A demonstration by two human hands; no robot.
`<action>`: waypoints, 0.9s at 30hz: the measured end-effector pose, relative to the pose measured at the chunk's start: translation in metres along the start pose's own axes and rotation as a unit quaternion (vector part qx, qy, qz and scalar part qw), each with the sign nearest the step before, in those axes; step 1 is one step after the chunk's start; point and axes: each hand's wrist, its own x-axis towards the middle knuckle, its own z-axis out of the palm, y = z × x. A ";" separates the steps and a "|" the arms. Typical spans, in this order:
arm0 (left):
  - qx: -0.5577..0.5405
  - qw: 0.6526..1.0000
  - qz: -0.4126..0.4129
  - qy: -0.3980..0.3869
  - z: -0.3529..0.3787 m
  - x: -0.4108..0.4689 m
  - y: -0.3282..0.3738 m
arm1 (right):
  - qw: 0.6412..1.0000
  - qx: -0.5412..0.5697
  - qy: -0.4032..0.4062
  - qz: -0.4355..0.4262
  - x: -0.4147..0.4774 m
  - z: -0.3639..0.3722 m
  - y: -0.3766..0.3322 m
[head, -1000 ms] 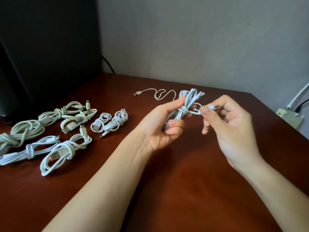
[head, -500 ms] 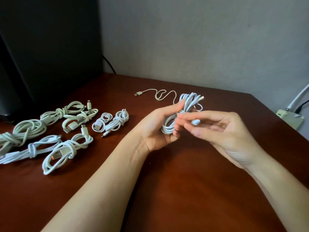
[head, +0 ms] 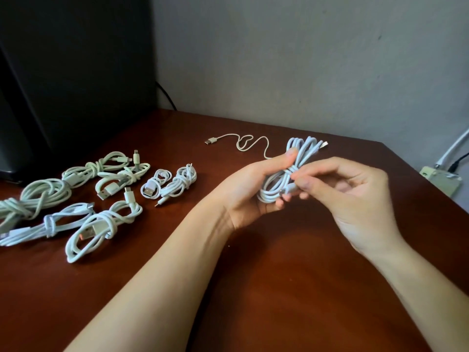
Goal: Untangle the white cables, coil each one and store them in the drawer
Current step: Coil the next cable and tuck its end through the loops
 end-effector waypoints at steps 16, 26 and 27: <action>0.107 0.980 0.161 0.049 -0.002 0.003 -0.006 | 0.974 -0.208 0.030 -0.084 0.000 -0.006 0.019; 0.073 0.985 0.144 0.061 0.006 0.006 -0.009 | 0.976 -0.191 0.037 -0.103 -0.003 0.000 0.016; 0.054 0.986 0.142 0.063 0.005 0.007 -0.009 | 0.985 -0.146 0.037 -0.084 -0.004 0.002 0.014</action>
